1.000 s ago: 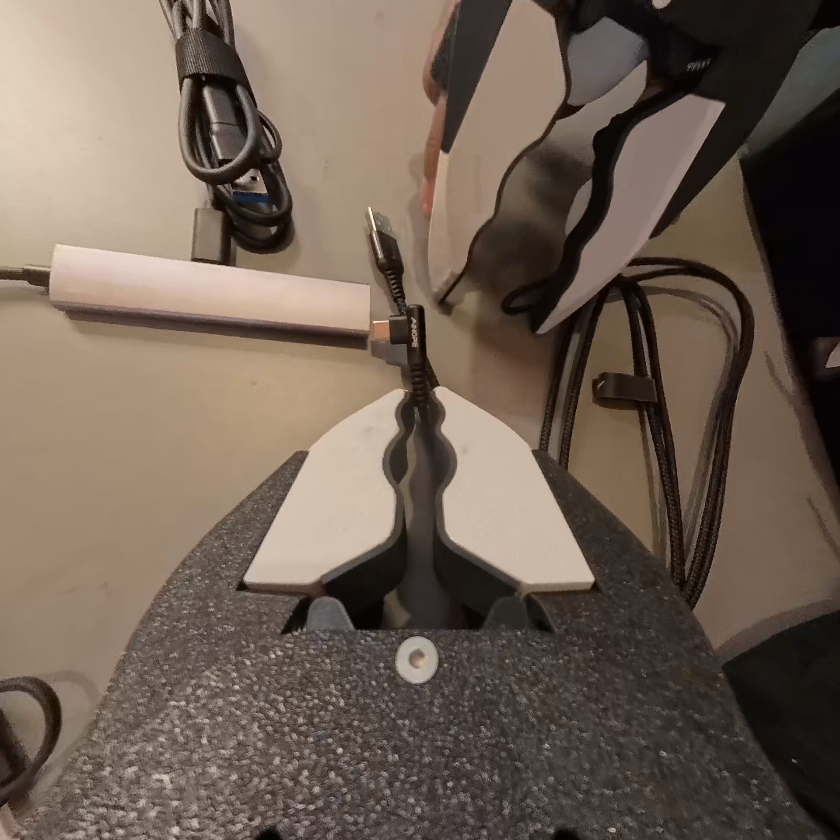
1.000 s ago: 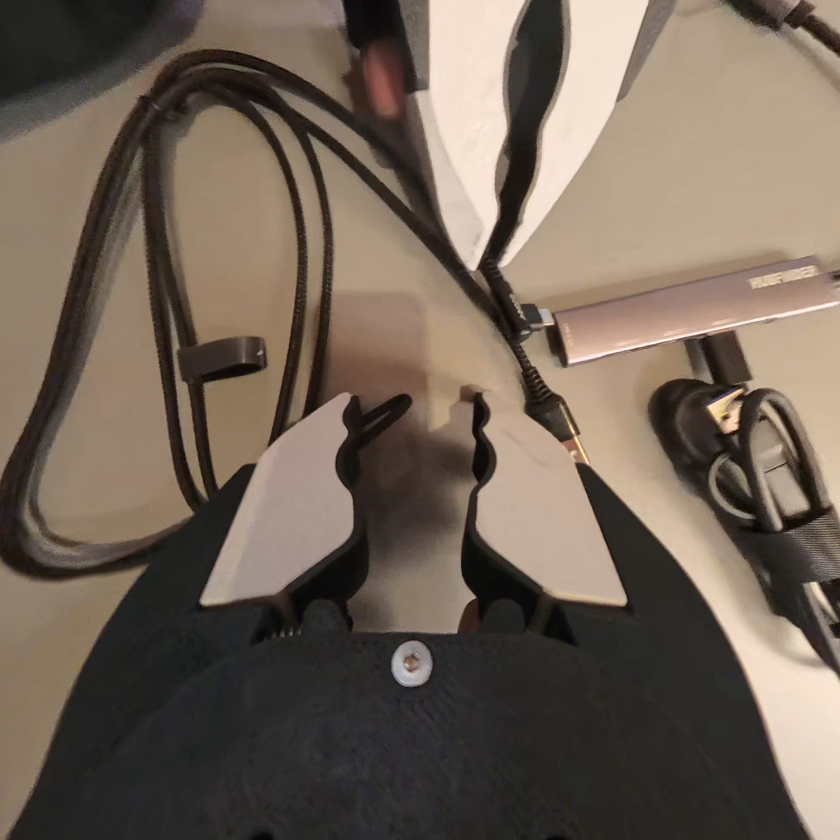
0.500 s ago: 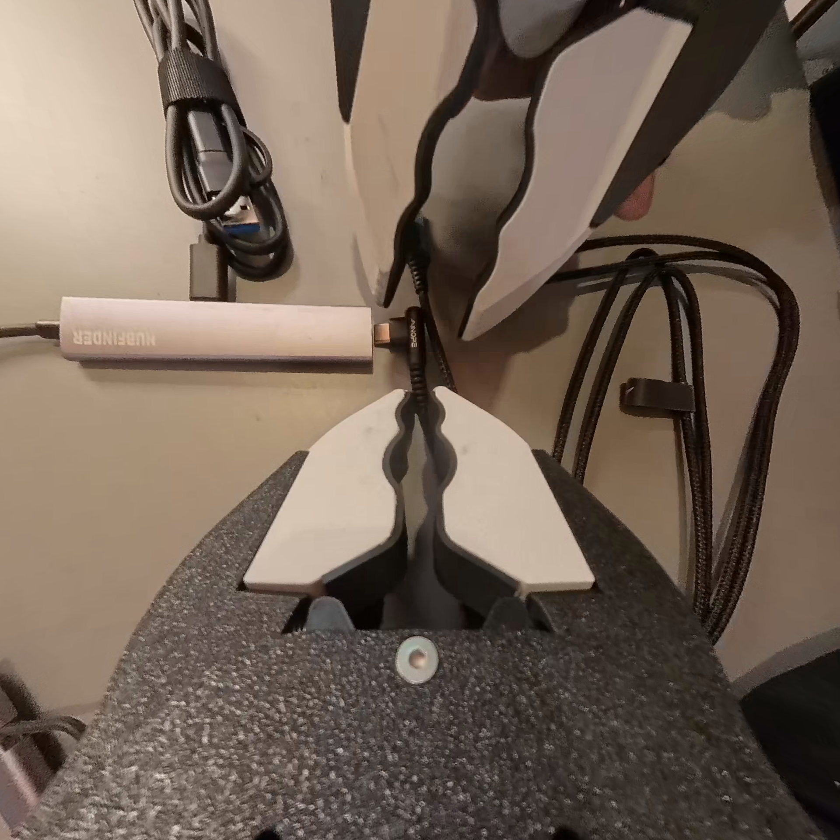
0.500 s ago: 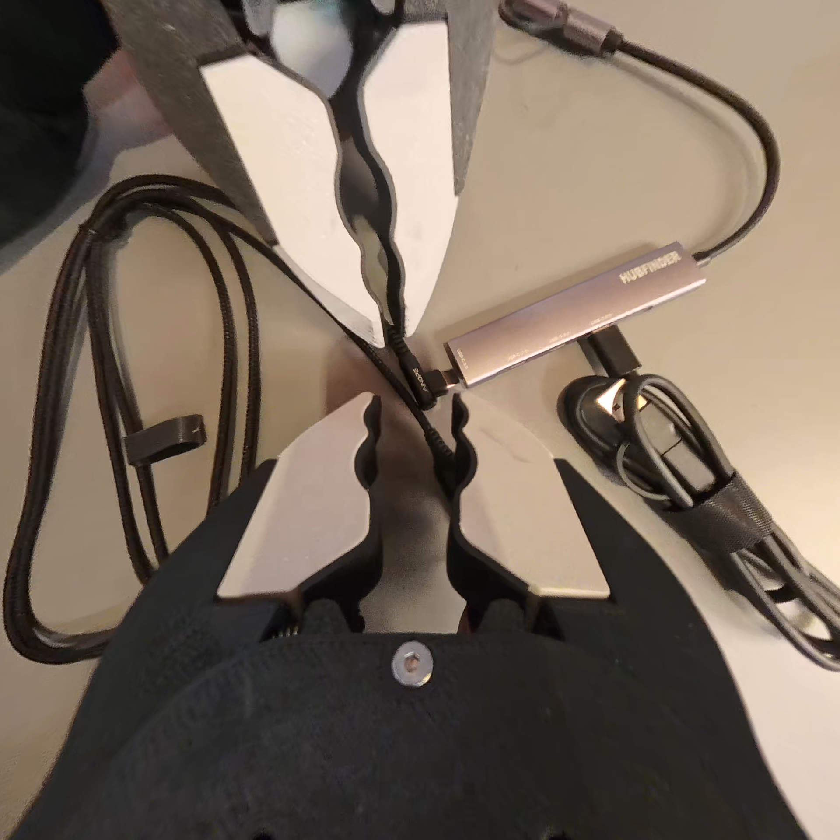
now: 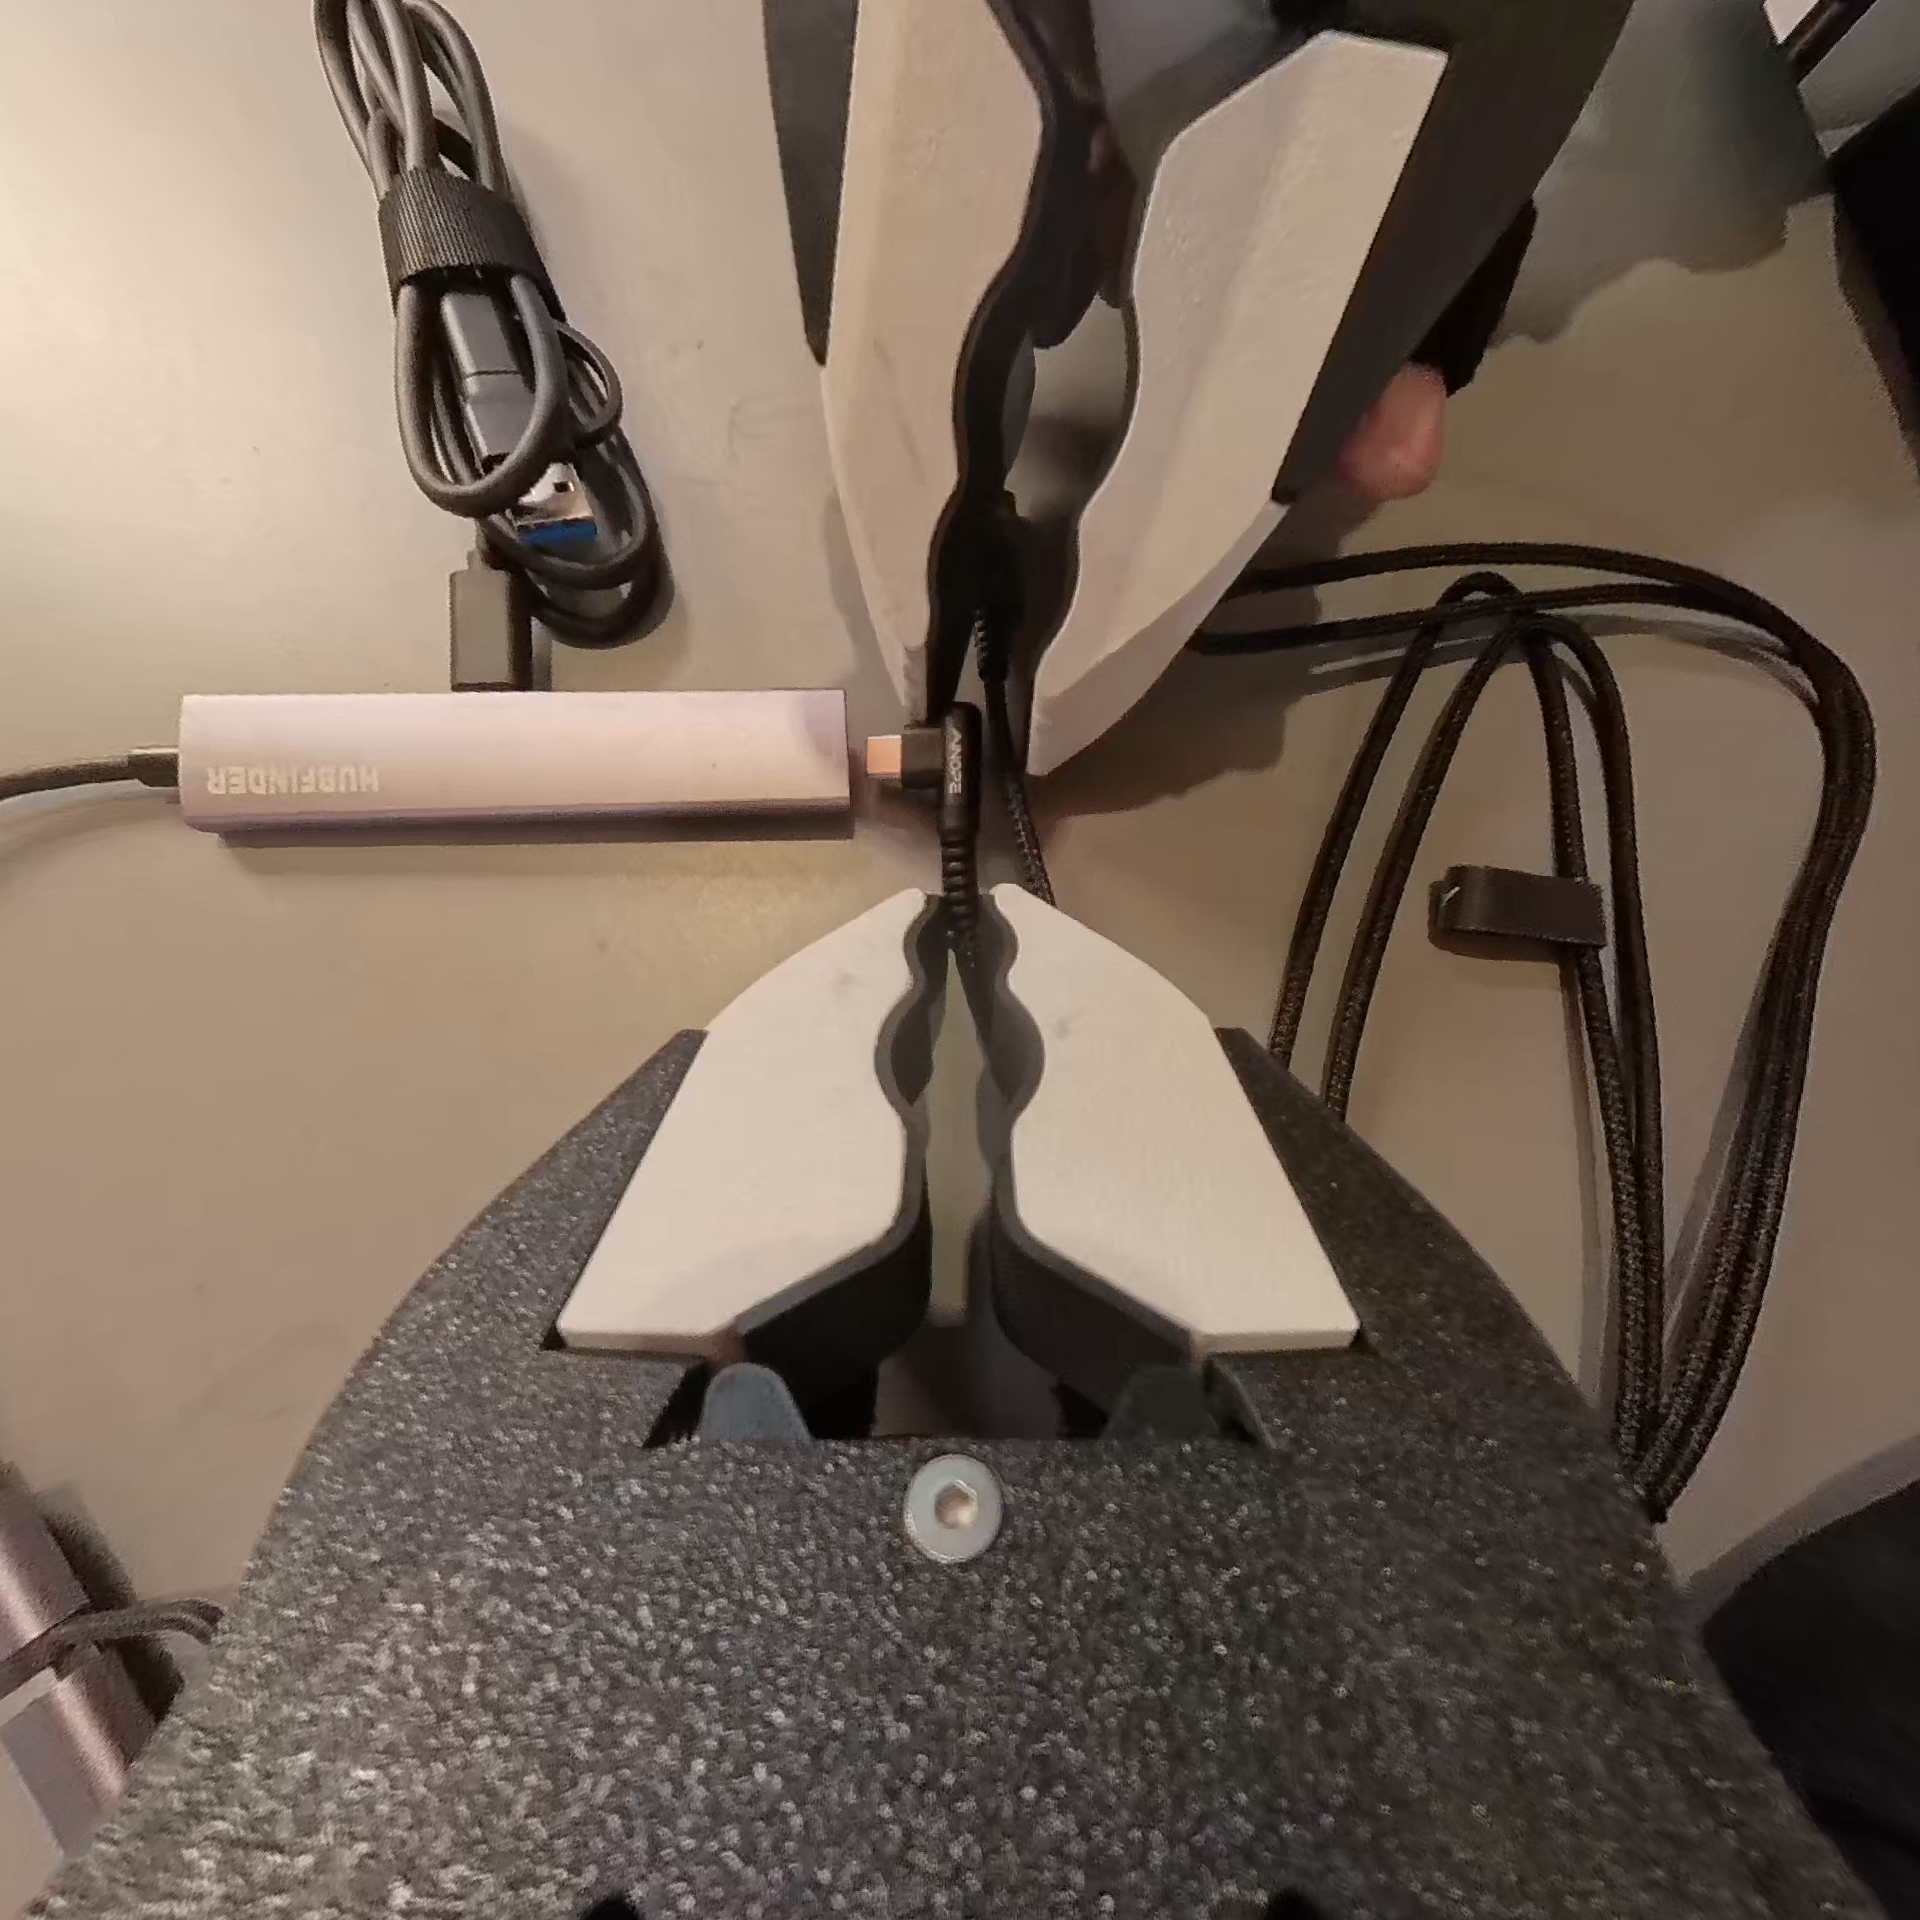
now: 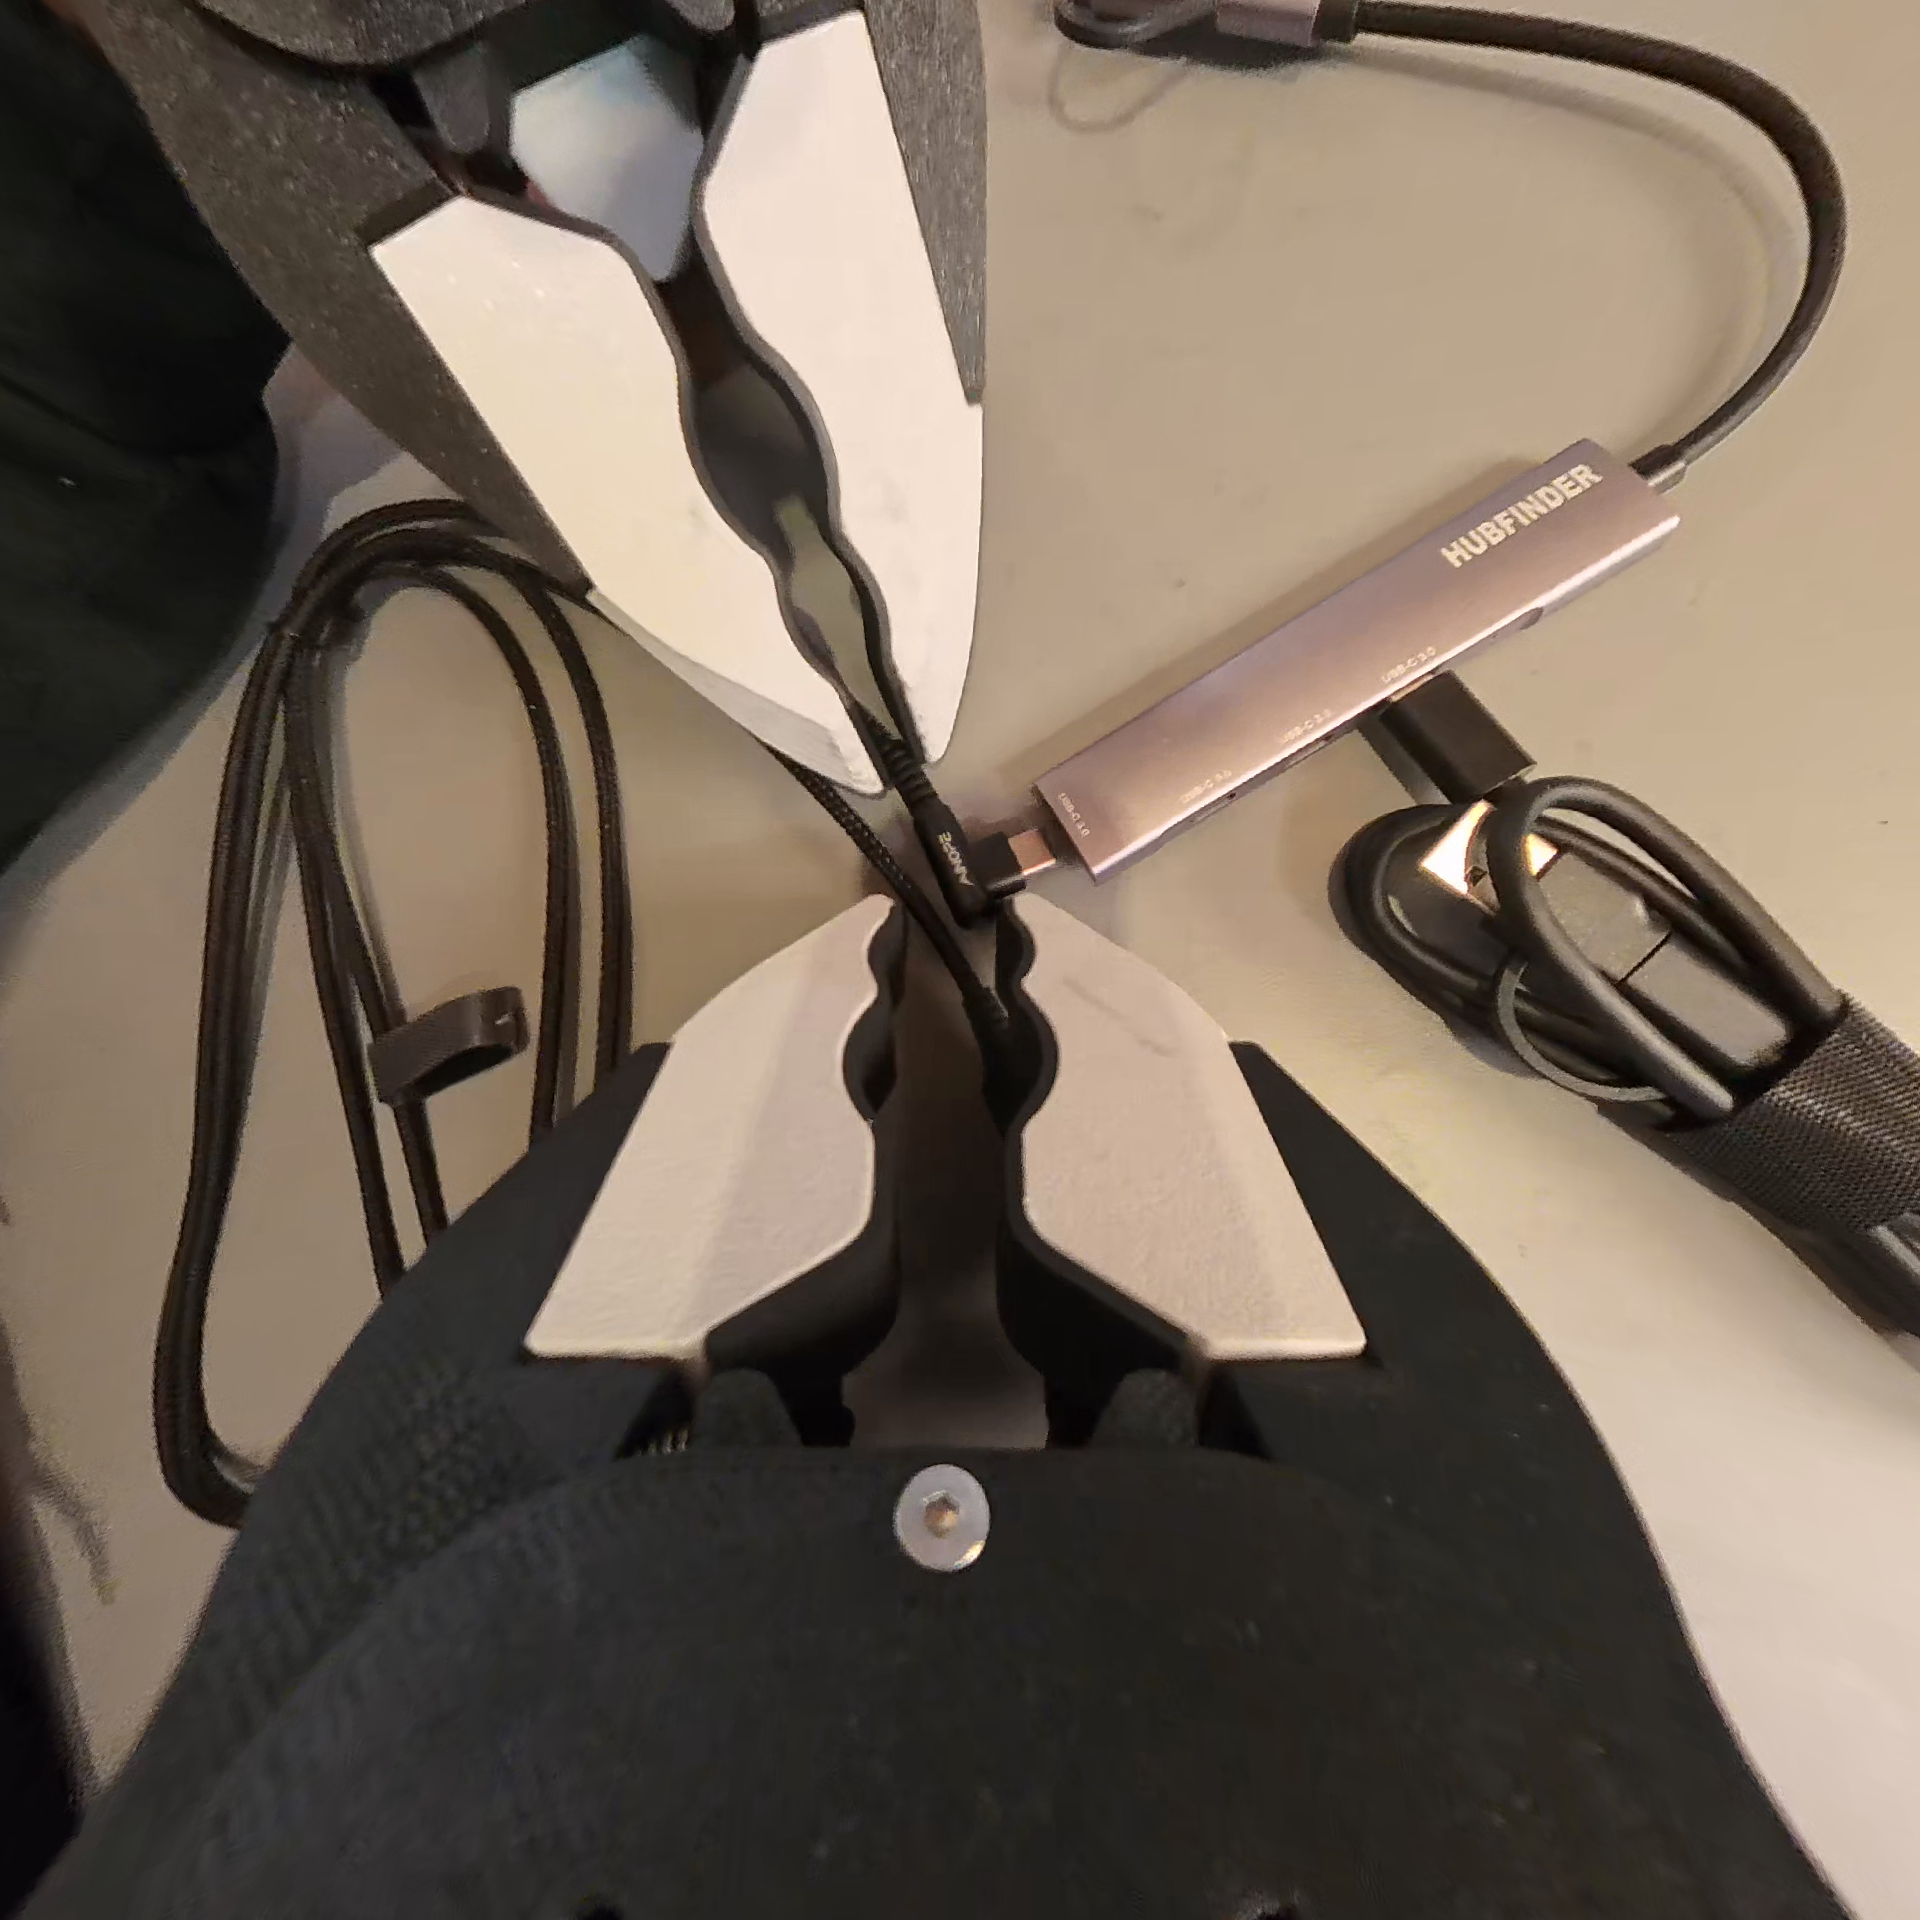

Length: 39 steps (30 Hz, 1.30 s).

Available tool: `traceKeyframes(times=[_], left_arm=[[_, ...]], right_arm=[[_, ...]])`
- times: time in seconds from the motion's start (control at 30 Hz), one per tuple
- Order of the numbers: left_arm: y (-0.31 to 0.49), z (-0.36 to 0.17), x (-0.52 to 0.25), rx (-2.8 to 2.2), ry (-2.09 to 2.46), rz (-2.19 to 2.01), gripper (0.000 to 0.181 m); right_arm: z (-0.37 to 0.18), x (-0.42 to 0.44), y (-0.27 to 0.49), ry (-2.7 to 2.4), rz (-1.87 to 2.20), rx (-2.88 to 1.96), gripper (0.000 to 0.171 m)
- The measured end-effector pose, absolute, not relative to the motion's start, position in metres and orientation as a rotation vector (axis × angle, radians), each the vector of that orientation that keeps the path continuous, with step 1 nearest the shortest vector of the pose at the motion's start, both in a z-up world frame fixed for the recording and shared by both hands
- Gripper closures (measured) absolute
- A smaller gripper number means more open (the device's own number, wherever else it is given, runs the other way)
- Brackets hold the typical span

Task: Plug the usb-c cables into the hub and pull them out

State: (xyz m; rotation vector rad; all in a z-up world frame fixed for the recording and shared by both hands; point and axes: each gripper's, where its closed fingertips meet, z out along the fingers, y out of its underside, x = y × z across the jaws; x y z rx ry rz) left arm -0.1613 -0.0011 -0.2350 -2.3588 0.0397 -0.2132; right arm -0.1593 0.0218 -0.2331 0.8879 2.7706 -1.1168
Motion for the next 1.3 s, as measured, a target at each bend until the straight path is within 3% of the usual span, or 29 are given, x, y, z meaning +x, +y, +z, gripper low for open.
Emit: traceKeyframes(times=[0.03, 0.27, 0.57, 0.77, 0.97, 1.13, 1.3], left_arm=[[-0.001, -0.235, -0.161, -2.359, 0.042, -0.209, 0.175], [-0.002, -0.235, -0.165, -2.357, 0.063, -0.141, 0.175], [-0.001, -0.234, -0.169, -2.36, 0.084, -0.033, 0.175], [-0.005, -0.233, -0.176, -2.359, 0.093, 0.108, 0.175], [-0.005, -0.23, -0.185, -2.354, 0.101, 0.2, 0.175], [-0.006, -0.23, -0.189, -2.342, 0.092, 0.222, 0.175], [-0.007, -0.232, -0.195, -2.321, 0.047, 0.196, 0.175]], right_arm=[[-0.233, -0.159, 0.022, 2.772, -1.121, 0.889, 0.156], [-0.233, -0.164, 0.022, 2.769, -1.144, 0.93, 0.159], [-0.229, -0.172, 0.039, 2.998, -1.061, 0.679, 0.146], [-0.21, -0.203, 0.046, 3.327, -1.009, -0.086, 0.132], [-0.224, -0.219, 0.035, 3.31, -0.64, -1.014, 0.109], [-0.229, -0.221, 0.017, 3.141, -0.565, -1.148, 0.115], [-0.236, -0.219, 0.014, 2.993, -0.512, -1.032, 0.14]])
